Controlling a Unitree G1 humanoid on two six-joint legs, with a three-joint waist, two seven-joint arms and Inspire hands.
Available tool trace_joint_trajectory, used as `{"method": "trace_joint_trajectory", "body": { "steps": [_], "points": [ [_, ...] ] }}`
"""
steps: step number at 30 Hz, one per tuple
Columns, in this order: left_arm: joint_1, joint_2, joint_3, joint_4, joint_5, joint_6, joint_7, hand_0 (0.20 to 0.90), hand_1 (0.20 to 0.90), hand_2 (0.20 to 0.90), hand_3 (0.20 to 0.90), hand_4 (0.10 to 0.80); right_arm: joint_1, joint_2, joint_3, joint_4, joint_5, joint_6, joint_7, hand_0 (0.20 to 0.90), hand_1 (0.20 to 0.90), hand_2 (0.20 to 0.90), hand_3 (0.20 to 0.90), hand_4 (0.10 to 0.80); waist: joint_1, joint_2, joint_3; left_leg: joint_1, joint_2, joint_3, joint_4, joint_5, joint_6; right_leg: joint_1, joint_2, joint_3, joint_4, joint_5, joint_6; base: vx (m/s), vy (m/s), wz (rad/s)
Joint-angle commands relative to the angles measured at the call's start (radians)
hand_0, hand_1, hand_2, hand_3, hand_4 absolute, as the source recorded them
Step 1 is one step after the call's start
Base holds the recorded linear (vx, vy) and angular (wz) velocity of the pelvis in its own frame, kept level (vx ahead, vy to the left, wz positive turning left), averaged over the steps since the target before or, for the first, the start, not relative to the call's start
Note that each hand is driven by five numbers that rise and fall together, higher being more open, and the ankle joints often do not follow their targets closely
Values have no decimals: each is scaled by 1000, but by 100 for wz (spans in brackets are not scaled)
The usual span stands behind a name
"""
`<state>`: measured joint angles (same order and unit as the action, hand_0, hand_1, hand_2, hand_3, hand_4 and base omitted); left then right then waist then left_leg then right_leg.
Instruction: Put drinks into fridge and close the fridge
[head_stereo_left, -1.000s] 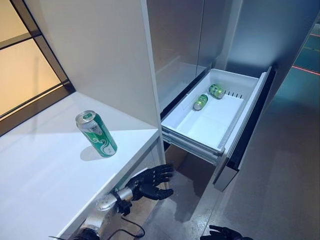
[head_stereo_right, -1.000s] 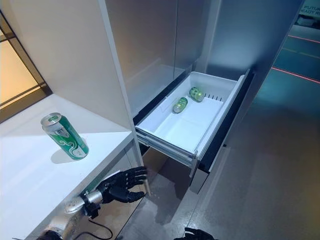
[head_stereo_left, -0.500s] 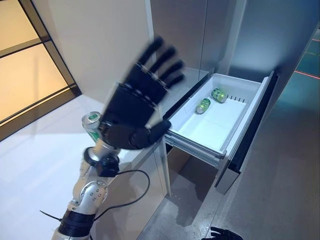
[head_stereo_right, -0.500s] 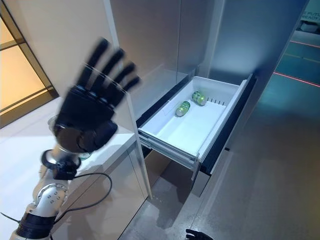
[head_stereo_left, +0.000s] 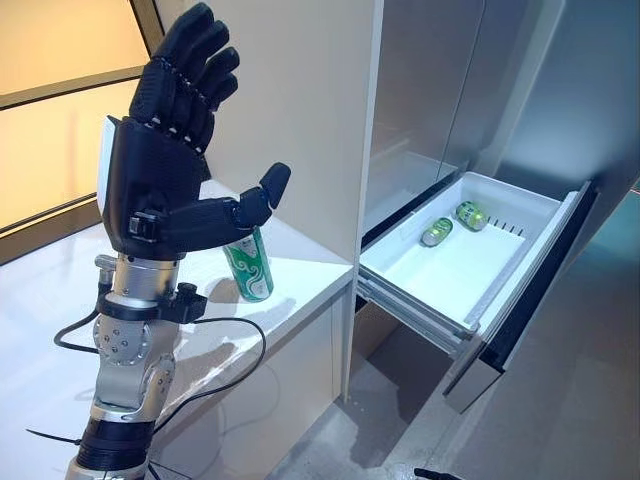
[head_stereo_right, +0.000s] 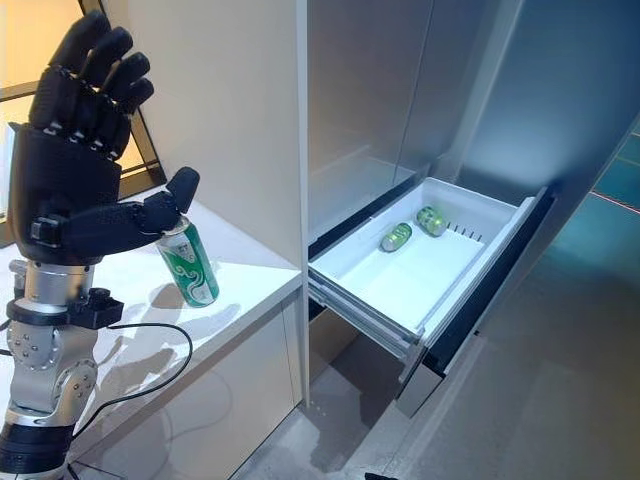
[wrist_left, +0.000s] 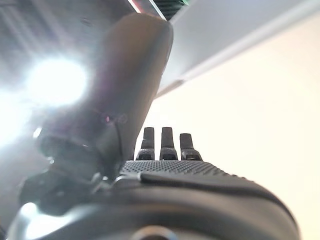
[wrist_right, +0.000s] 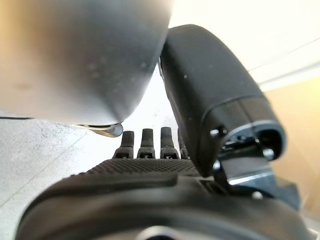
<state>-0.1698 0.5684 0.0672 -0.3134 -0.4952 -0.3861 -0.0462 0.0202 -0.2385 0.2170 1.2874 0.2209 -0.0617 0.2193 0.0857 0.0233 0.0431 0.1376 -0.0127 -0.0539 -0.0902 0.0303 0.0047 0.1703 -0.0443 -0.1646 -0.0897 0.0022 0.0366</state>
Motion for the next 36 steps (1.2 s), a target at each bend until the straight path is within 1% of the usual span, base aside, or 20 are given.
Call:
{"method": "trace_joint_trajectory", "body": {
  "steps": [1, 5, 9, 11, 15, 18, 22, 28, 36],
  "points": [
    [-88, 43, 83, 13, -72, 28, 50, 900, 900, 900, 900, 800, -58, 20, 50, 17, -17, 13, 12, 900, 900, 900, 900, 800, 18, 4, 3, 20, -37, 26, 6, -96, 24, -22, 36, -8, 78, -97, -1, 2, 1, 9],
    [-61, 37, 96, 72, -181, 76, 4, 900, 900, 900, 900, 800, -64, 12, 44, 12, -23, 30, 18, 900, 900, 900, 900, 800, 26, 6, 4, 20, -38, 23, 8, -90, 21, -18, 35, -16, 81, -99, -1, 10, 8, 10],
    [-44, 21, 95, 97, -286, 126, -86, 900, 900, 900, 900, 800, -65, 5, 37, 14, -27, 36, 20, 900, 900, 900, 900, 800, 29, 7, 8, 22, -38, 24, 8, -89, 20, -13, 34, -18, 80, -99, -1, 7, 12, 6],
    [-40, 15, 95, 106, -324, 144, -133, 900, 900, 900, 900, 800, -66, -2, 30, 14, -30, 42, 23, 900, 900, 900, 900, 800, 28, 7, 9, 24, -37, 26, 9, -89, 18, -11, 34, -19, 80, -100, 0, 6, 6, 2],
    [-42, 14, 95, 114, -374, 172, -183, 900, 900, 900, 900, 800, -65, -10, 22, 15, -35, 42, 29, 900, 900, 900, 900, 800, 24, 9, 13, 27, -35, 32, 9, -90, 17, -9, 34, -17, 80, -99, 1, 0, 0, 0],
    [-46, 24, 100, 133, -361, 176, -178, 900, 900, 900, 900, 800, -63, -14, 18, 13, -39, 45, 29, 900, 900, 900, 900, 800, 19, 11, 14, 30, -35, 38, 10, -90, 16, -8, 34, -13, 79, -98, 3, 0, 0, 0],
    [-54, 44, 109, 159, -357, 206, -182, 900, 900, 900, 900, 800, -57, -19, 12, 10, -45, 45, 33, 900, 900, 900, 900, 800, 12, 14, 13, 32, -34, 45, 10, -93, 16, -7, 34, -9, 77, -99, 4, 0, 0, 0],
    [-60, 63, 111, 189, -314, 230, -174, 900, 900, 900, 900, 800, -56, -21, 9, 8, -43, 47, 39, 900, 900, 900, 900, 800, 7, 16, 14, 36, -34, 49, 12, -93, 16, -5, 35, -3, 77, -98, 6, 0, 0, 0],
    [-70, 89, 118, 216, -260, 237, -133, 900, 900, 900, 900, 800, -53, -23, 2, 5, -42, 54, 38, 900, 900, 900, 900, 800, 1, 19, 12, 37, -34, 55, 12, -93, 17, -5, 36, 4, 76, -97, 7, 0, 0, 0]
  ]
}}
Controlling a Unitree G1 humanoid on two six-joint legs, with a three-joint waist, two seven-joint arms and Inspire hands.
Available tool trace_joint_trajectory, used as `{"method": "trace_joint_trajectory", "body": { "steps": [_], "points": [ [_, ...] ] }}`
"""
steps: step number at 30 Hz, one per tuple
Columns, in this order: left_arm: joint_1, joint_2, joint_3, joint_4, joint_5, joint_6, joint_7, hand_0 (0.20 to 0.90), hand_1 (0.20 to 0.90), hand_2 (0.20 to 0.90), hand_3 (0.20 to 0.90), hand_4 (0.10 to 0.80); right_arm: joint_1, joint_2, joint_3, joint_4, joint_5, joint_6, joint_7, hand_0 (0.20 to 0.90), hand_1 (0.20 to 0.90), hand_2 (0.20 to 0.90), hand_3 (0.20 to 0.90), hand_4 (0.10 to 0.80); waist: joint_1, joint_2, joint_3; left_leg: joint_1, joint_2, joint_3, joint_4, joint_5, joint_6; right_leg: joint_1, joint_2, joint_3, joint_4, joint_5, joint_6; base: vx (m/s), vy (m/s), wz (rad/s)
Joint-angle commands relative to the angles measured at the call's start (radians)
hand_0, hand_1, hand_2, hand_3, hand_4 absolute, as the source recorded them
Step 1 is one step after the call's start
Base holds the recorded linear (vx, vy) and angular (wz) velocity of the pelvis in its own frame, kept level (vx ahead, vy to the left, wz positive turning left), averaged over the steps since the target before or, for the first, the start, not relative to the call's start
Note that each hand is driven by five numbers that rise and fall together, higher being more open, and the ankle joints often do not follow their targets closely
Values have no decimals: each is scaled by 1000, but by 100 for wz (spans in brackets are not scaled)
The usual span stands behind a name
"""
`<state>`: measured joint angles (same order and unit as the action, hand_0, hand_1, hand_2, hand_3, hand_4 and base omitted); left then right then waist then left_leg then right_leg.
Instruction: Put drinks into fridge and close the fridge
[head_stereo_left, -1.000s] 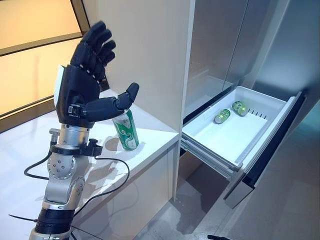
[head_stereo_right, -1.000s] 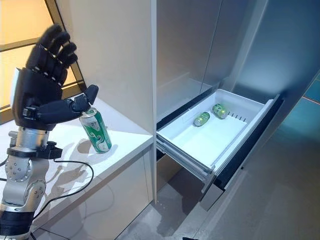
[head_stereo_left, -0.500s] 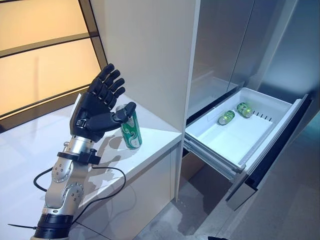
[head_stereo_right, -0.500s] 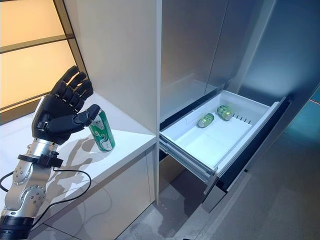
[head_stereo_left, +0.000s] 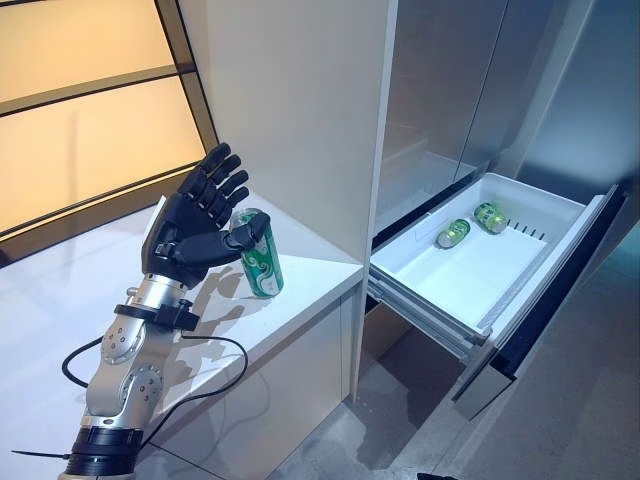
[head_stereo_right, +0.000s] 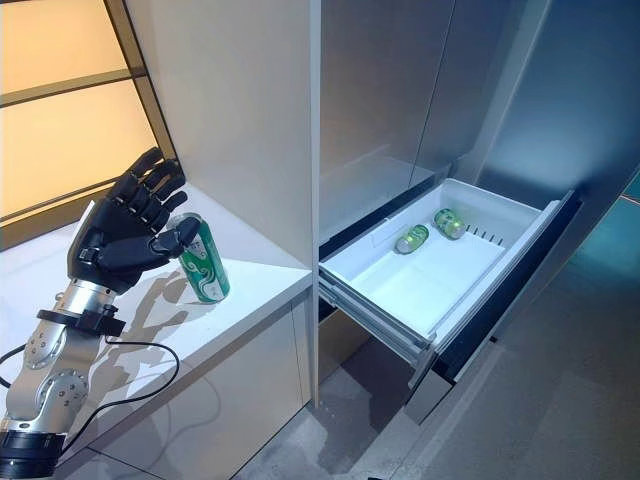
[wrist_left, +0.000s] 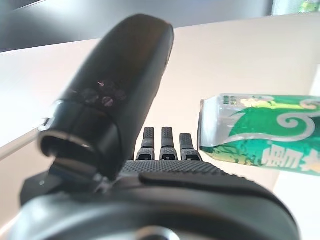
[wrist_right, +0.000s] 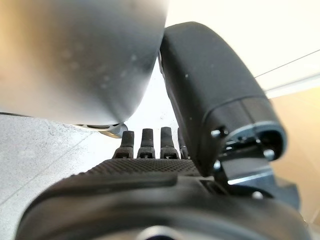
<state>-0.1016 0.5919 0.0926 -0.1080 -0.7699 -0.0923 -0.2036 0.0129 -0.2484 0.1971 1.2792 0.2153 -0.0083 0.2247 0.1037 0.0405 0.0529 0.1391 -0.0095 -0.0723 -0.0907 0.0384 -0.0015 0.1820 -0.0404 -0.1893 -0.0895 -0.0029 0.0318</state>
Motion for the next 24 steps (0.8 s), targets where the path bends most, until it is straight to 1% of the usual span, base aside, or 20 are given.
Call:
{"method": "trace_joint_trajectory", "body": {
  "steps": [1, 8, 14, 24],
  "points": [
    [-139, 68, 93, 13, 17, -59, 26, 900, 900, 900, 900, 800, -45, -14, 23, 13, -36, 1, 33, 900, 900, 900, 900, 800, -18, 2, 2, 36, -37, 74, 12, -101, 23, -17, 32, 29, 76, -92, 12, 0, 0, 0],
    [-144, 69, 94, 16, 23, -59, 42, 900, 900, 900, 900, 800, -43, -13, 19, 10, -38, 3, 34, 900, 900, 900, 900, 800, -23, 3, 3, 37, -36, 77, 12, -102, 23, -17, 33, 35, 75, -92, 12, 0, 0, 0],
    [-155, 66, 89, 24, 57, -78, 74, 900, 900, 900, 900, 800, -43, -11, 20, 10, -35, 3, 32, 900, 900, 900, 900, 800, -28, 1, 2, 38, -36, 82, 12, -103, 24, -18, 34, 40, 75, -91, 13, 0, 0, 0],
    [-158, 66, 62, 25, 62, -26, 37, 900, 900, 900, 900, 800, -42, -14, 15, 8, -43, 7, 33, 900, 900, 900, 900, 800, -37, 4, 6, 42, -36, 88, 13, -103, 25, -18, 35, 48, 76, -90, 14, 0, 0, 0]
  ]
}}
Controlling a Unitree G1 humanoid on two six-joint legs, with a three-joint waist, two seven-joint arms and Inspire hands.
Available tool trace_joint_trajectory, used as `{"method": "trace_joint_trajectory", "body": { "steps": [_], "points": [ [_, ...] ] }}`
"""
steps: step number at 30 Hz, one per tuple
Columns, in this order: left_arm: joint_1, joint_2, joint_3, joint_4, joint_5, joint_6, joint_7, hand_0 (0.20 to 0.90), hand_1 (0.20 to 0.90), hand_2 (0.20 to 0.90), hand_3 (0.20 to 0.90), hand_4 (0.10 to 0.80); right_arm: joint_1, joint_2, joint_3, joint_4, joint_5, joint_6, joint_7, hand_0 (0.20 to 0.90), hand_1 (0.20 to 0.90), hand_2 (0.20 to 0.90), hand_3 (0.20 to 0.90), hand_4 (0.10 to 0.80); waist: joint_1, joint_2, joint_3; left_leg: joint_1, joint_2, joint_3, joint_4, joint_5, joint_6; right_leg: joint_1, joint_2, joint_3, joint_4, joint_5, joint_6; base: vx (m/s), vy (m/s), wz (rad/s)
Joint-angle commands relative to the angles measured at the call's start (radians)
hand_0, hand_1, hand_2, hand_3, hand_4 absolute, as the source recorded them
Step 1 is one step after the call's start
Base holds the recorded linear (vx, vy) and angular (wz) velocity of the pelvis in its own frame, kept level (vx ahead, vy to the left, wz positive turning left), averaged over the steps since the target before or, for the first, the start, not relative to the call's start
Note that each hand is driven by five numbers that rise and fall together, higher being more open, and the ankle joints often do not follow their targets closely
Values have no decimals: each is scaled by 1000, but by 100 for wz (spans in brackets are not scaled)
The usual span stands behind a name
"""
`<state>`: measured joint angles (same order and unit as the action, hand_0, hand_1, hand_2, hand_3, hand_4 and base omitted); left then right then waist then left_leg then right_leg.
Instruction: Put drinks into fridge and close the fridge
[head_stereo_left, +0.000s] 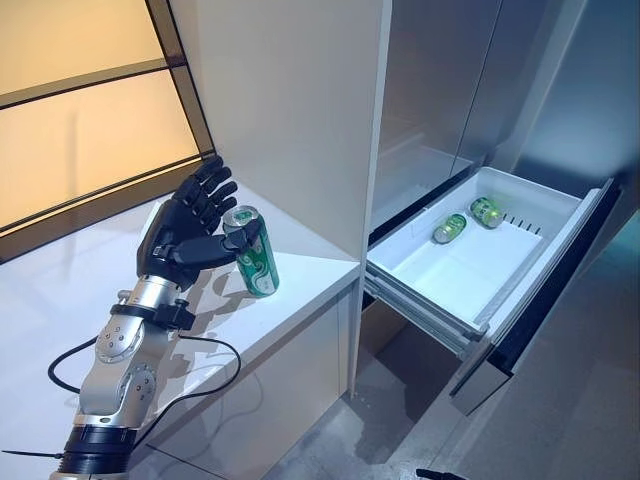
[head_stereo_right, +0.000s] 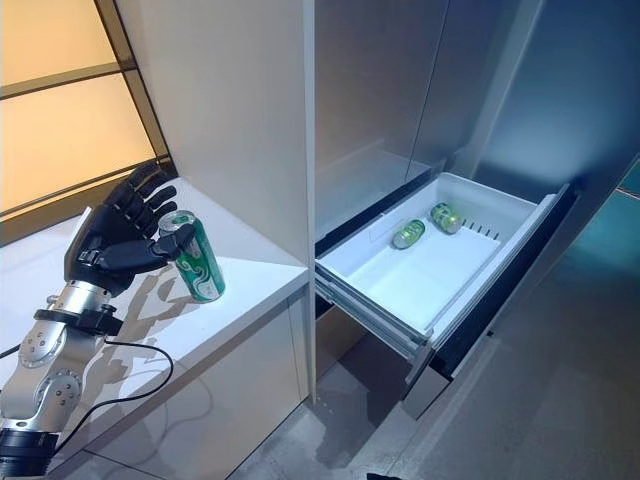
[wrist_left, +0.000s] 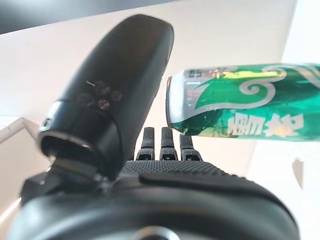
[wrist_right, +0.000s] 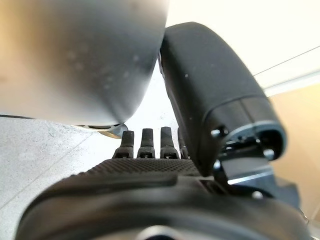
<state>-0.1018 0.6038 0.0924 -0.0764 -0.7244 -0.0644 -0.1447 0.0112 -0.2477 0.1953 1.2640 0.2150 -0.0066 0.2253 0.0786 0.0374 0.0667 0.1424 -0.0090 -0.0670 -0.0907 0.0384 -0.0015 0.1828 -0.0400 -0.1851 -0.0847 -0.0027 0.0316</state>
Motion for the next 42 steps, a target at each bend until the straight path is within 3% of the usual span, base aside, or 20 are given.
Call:
{"method": "trace_joint_trajectory", "body": {
  "steps": [1, 12, 42],
  "points": [
    [-159, 54, 61, -4, 23, -46, -26, 900, 900, 900, 900, 800, -40, -15, 17, 23, -44, 6, 34, 900, 900, 900, 900, 800, -13, 7, -7, 39, -36, 84, 13, -103, 24, -18, 35, 45, 71, -90, 14, 0, 0, 0],
    [-191, 98, 46, 53, 63, 1, -2, 900, 900, 900, 900, 800, -42, -25, 20, 21, -41, 14, 38, 900, 900, 900, 900, 800, -23, 13, -7, 42, -36, 91, 15, -104, 24, -18, 37, 51, 70, -89, 16, 0, 0, 0],
    [-238, 95, 27, 118, 14, 4, -3, 900, 900, 900, 900, 800, -39, -27, 23, 24, -36, 12, 36, 900, 900, 900, 900, 800, -47, 16, -9, 49, -35, 105, 15, -106, 23, -19, 40, 73, 71, -88, 17, 2, 1, -2]
  ]
}}
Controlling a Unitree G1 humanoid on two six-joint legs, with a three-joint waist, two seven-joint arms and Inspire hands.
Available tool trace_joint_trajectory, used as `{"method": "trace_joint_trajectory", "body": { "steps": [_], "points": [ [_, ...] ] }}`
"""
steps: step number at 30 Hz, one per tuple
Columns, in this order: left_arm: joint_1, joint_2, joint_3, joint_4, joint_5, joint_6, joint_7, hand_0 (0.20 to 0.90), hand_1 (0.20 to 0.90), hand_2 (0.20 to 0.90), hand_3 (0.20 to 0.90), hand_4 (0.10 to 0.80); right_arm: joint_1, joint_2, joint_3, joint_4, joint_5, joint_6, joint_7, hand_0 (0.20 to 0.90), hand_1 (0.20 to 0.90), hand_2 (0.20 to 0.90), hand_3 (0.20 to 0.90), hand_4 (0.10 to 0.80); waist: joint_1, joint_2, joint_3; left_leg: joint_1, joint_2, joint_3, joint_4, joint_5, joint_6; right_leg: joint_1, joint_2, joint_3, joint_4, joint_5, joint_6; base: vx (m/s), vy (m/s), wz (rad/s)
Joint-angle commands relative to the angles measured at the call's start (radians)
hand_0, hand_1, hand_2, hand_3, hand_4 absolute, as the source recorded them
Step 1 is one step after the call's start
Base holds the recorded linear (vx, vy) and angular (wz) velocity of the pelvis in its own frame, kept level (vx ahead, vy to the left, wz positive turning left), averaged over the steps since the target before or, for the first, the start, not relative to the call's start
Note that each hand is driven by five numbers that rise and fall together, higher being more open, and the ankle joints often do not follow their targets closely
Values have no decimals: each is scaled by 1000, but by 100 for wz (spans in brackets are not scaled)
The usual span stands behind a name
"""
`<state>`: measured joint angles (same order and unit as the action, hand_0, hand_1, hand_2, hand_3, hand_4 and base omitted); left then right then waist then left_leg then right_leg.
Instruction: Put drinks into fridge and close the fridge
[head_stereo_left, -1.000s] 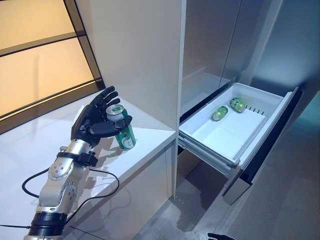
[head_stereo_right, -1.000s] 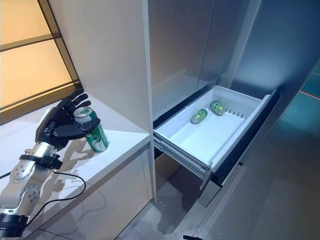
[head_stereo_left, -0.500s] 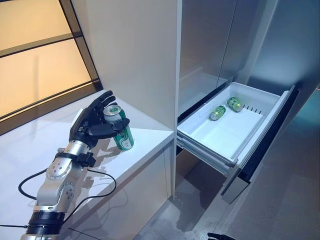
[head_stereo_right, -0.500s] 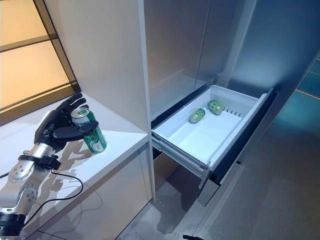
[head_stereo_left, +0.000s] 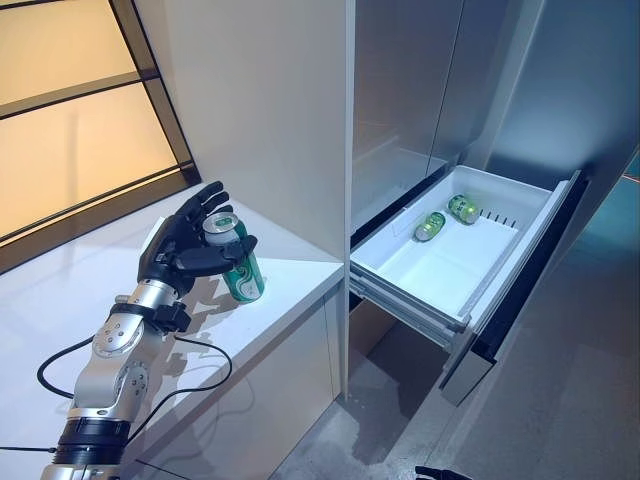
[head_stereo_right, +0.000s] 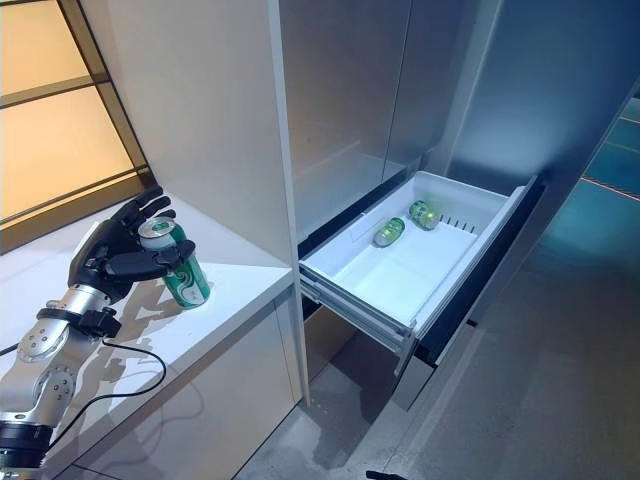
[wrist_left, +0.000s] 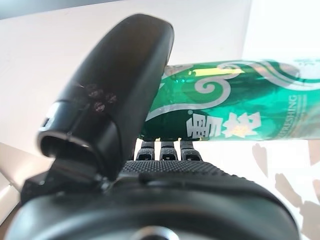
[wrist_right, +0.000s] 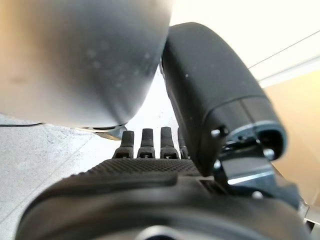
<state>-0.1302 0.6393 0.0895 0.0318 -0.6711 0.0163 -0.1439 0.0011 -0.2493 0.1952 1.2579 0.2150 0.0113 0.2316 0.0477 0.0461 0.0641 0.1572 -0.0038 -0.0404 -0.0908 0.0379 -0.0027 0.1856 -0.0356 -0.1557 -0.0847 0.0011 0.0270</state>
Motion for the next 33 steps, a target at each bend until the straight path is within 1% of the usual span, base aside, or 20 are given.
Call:
{"method": "trace_joint_trajectory", "body": {
  "steps": [1, 9, 10, 11, 12, 18, 23, 26, 28, 29, 31, 32, 33],
  "points": [
    [-210, 59, 28, 12, -39, -78, -5, 900, 900, 900, 900, 800, -28, -26, 22, 31, -33, -7, 29, 900, 900, 900, 900, 800, -17, 7, -6, 34, -40, 79, 16, -105, 24, -22, 36, 44, 71, -91, 22, 0, 0, 0],
    [-212, 65, 21, 19, -29, -69, -5, 900, 900, 900, 900, 800, -24, -25, 19, 28, -25, -7, 24, 900, 900, 900, 900, 800, -22, 8, -5, 34, -41, 82, 17, -106, 26, -24, 38, 51, 72, -90, 21, 0, 0, 0],
    [-212, 62, 19, 18, -28, -68, -8, 589, 589, 589, 538, 438, -23, -25, 18, 30, -24, -7, 24, 900, 900, 900, 900, 800, -23, 7, -5, 34, -41, 82, 18, -106, 26, -23, 39, 52, 71, -90, 20, 0, 0, 0],
    [-211, 62, 18, 17, -31, -68, -11, 460, 460, 460, 387, 287, -23, -25, 17, 29, -23, -7, 25, 900, 900, 900, 900, 800, -23, 7, -5, 34, -41, 82, 18, -106, 27, -23, 39, 53, 71, -90, 20, 0, 0, 0],
    [-211, 61, 16, 17, -30, -69, -14, 300, 300, 300, 200, 100, -22, -25, 16, 29, -22, -6, 25, 900, 900, 900, 900, 800, -24, 7, -5, 36, -42, 82, 18, -107, 27, -22, 40, 54, 72, -90, 20, 0, 0, 0],
    [-214, 57, 10, 19, -40, -70, -27, 300, 300, 300, 200, 100, -23, -26, 16, 28, -19, -9, 24, 900, 900, 900, 900, 800, -29, 7, -3, 35, -42, 83, 19, -107, 28, -25, 42, 60, 74, -91, 20, 0, 0, 0],
    [-221, 53, 4, 21, -79, -69, -46, 300, 300, 300, 200, 100, -22, -27, 18, 23, 5, -19, 31, 900, 900, 900, 900, 800, -33, 8, -3, 37, -41, 87, 19, -107, 27, -24, 43, 64, 74, -90, 20, 1, -3, -7],
    [-229, 50, -3, 18, -102, -68, -55, 300, 300, 300, 200, 100, -24, -27, 21, 13, 27, -31, 40, 900, 900, 900, 900, 800, -36, 8, -2, 38, -40, 88, 19, -107, 27, -25, 44, 66, 75, -89, 20, 1, -8, -11],
    [-236, 45, -11, 14, -121, -74, -68, 300, 300, 300, 200, 100, -26, -26, 22, -6, 43, -57, 47, 900, 900, 900, 900, 800, -38, 8, -1, 38, -40, 88, 19, -106, 27, -25, 44, 67, 75, -88, 20, -5, -11, -5],
    [-240, 43, -14, 9, -128, -78, -74, 300, 300, 300, 200, 100, -28, -26, 26, -22, 30, -80, 47, 900, 900, 900, 900, 800, -39, 7, 0, 38, -39, 88, 20, -106, 28, -26, 44, 68, 76, -88, 20, -12, -23, -3],
    [-248, 35, -28, -24, -160, -101, -101, 300, 300, 300, 200, 100, -32, -33, 59, -144, 22, -124, 41, 900, 900, 900, 900, 800, -42, 4, 2, 37, -38, 88, 21, -105, 27, -26, 43, 67, 76, -85, 20, 0, 0, 0],
    [-248, 32, -30, -32, -174, -116, -123, 300, 300, 300, 200, 100, -30, -35, 66, -176, 16, -166, 49, 900, 900, 900, 900, 800, -43, 3, 3, 37, -38, 88, 21, -105, 27, -26, 43, 67, 76, -85, 20, 0, 0, 0],
    [-250, 27, -36, -61, -186, -126, -134, 300, 300, 300, 200, 100, -27, -37, 86, -307, 12, -134, 33, 900, 900, 900, 900, 800, -47, 1, 5, 36, -37, 88, 21, -103, 28, -28, 43, 69, 78, -84, 19, 0, 0, 0]
  ]
}}
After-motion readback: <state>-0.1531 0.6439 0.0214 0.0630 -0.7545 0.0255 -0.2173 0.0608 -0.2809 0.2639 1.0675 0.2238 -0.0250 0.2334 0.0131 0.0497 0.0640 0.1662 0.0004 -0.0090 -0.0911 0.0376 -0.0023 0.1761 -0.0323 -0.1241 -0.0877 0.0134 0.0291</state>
